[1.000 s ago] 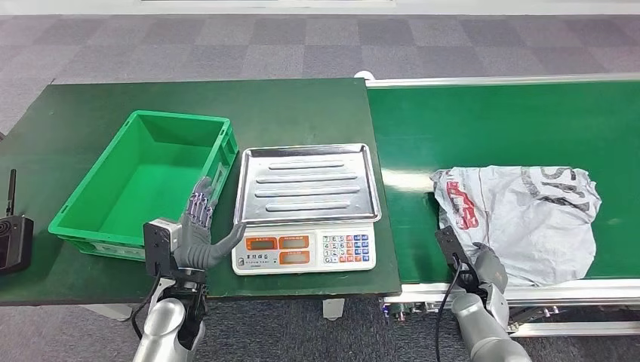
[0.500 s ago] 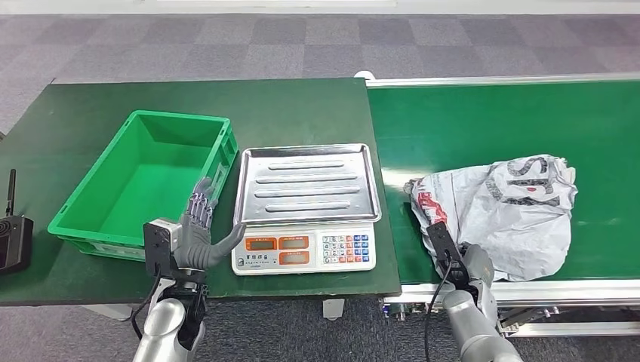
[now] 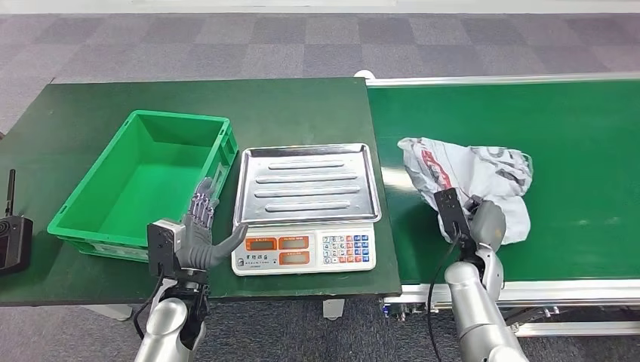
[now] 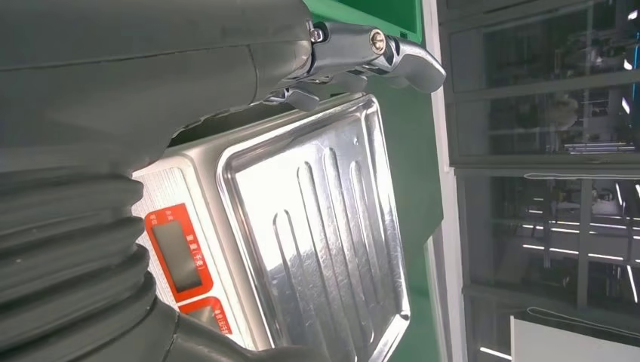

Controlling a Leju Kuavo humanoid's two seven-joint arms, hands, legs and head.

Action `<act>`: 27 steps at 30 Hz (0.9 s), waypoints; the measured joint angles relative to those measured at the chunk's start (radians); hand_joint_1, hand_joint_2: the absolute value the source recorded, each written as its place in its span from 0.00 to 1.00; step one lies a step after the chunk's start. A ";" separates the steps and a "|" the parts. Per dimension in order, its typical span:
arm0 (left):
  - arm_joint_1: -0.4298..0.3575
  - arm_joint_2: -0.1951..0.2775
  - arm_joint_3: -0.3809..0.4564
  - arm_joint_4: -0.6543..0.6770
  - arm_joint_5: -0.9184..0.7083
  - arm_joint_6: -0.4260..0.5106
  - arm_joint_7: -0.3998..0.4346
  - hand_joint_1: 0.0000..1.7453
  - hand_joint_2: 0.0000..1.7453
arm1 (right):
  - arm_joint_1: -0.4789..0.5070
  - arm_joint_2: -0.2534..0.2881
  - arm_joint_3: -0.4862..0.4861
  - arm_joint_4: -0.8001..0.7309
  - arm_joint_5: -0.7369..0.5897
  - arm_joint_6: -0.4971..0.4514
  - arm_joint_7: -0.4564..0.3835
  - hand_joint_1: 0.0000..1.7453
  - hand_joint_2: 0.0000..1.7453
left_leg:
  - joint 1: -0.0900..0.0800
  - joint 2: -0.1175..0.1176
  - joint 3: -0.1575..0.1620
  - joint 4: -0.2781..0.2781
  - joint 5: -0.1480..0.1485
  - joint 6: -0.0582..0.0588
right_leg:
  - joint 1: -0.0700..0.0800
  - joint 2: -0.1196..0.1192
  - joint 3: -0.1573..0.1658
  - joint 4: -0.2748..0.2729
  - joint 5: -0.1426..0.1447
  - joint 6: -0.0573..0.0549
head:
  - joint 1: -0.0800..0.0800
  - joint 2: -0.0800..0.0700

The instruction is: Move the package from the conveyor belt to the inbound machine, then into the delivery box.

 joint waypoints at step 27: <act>-0.051 -0.004 0.000 0.069 -0.001 -0.010 -0.038 0.00 1.00 | -0.080 0.088 0.616 -0.177 0.016 -0.009 0.042 1.00 1.00 | 0.000 0.001 -0.001 0.000 0.001 -0.001 | 0.001 0.001 -0.001 0.001 0.000 0.000 | 0.000 0.000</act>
